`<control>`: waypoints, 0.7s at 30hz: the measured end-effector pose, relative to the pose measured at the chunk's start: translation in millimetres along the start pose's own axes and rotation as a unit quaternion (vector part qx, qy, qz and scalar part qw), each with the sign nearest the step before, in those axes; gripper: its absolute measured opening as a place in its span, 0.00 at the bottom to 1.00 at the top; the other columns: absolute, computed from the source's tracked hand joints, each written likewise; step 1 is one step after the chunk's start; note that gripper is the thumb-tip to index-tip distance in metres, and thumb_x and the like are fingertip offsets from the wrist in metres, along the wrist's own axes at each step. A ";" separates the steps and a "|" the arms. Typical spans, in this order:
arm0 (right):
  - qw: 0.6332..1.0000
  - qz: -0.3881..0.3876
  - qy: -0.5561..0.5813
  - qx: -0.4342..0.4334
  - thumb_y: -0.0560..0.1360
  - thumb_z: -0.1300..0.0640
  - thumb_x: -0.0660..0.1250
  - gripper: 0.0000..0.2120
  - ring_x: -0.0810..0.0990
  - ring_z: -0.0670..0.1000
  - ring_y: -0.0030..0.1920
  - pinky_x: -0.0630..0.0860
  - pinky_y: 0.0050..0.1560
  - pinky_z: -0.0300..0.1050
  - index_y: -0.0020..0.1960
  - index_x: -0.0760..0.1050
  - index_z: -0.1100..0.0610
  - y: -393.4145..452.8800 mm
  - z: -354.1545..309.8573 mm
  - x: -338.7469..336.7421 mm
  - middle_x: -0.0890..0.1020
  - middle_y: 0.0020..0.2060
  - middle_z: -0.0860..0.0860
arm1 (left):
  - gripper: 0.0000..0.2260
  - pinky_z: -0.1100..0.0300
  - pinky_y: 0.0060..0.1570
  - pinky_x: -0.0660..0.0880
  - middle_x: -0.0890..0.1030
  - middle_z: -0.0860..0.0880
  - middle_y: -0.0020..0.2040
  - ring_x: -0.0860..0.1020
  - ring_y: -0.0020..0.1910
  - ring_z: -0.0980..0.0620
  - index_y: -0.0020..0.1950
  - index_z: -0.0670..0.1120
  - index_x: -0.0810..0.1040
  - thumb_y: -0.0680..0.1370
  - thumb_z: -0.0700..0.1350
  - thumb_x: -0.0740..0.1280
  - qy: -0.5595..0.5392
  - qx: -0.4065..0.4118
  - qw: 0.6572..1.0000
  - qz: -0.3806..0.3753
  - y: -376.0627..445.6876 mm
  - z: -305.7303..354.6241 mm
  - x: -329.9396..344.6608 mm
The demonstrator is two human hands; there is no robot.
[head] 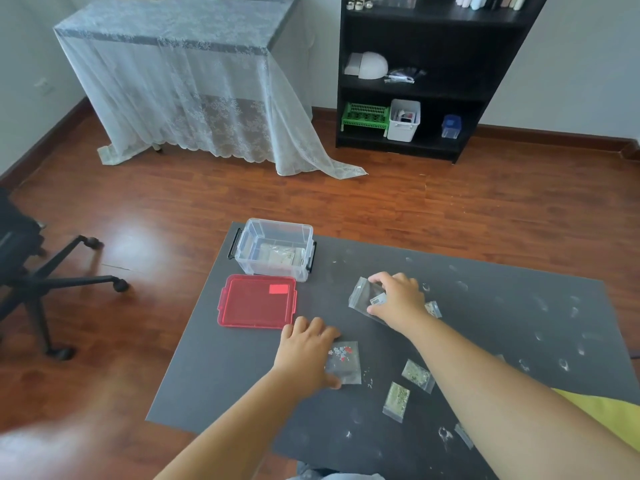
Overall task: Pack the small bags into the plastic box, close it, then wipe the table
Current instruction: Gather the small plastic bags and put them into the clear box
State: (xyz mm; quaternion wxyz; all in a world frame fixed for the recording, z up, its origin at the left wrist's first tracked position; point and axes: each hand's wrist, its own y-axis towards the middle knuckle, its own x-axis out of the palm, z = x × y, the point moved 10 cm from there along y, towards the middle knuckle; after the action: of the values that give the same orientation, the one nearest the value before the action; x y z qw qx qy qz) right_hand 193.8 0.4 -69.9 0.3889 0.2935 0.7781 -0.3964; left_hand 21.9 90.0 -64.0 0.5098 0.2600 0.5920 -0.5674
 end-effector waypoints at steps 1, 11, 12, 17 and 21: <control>1.000 -0.005 -0.006 0.006 0.69 0.50 0.73 0.23 0.67 0.57 0.61 0.64 0.54 0.49 0.61 0.70 0.42 1.0 -0.2 0.1 0.72 0.57 0.50 | 0.36 0.55 0.57 0.60 0.69 0.54 0.59 0.64 0.59 0.47 0.67 0.58 0.66 0.63 0.66 0.73 -0.008 -0.008 1.000 -0.003 0.9 -0.1 0.5; 0.998 -0.058 -0.013 0.027 0.69 0.61 0.68 0.25 0.70 0.56 0.59 0.67 0.47 0.46 0.61 0.67 0.45 7.5 -8.0 4.1 0.77 0.56 0.47 | 0.17 0.54 0.50 0.60 0.75 0.56 0.51 0.69 0.54 0.48 0.53 0.55 0.73 0.69 0.61 0.69 -0.060 -0.068 0.996 0.004 -4.7 -8.9 2.3; 0.998 -0.058 0.007 0.024 0.68 0.62 0.68 0.25 0.72 0.55 0.57 0.69 0.45 0.45 0.61 0.68 0.45 6.7 -7.9 3.5 0.77 0.55 0.47 | 0.13 0.54 0.48 0.59 0.77 0.57 0.48 0.71 0.53 0.49 0.50 0.55 0.74 0.70 0.59 0.68 -0.089 -0.079 0.993 0.005 -6.0 -12.0 2.6; 0.992 -0.051 0.113 0.012 0.65 0.62 0.73 0.15 0.70 0.54 0.37 0.66 0.35 0.45 0.46 0.69 0.56 4.1 -1.4 -2.3 0.71 0.39 0.50 | 0.07 0.54 0.45 0.55 0.76 0.57 0.36 0.74 0.44 0.52 0.40 0.55 0.70 0.70 0.55 0.66 -0.201 -0.149 0.968 -0.007 -15.2 -35.8 3.4; 0.958 -0.051 0.276 0.065 0.68 0.64 0.71 0.07 0.72 0.54 0.34 0.67 0.34 0.43 0.40 0.74 0.58 5.3 8.9 -5.6 0.74 0.35 0.50 | 0.09 0.54 0.45 0.59 0.75 0.56 0.35 0.74 0.39 0.55 0.36 0.58 0.68 0.71 0.54 0.68 -0.282 -0.184 0.942 0.012 -17.6 -54.3 -11.0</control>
State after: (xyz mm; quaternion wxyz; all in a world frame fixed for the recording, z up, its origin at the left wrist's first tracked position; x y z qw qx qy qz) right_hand 204.1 -5.2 -70.8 0.1186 0.3757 0.8418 -0.3689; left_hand -6.6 140.0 -55.8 0.7016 -0.0017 0.5147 -0.4927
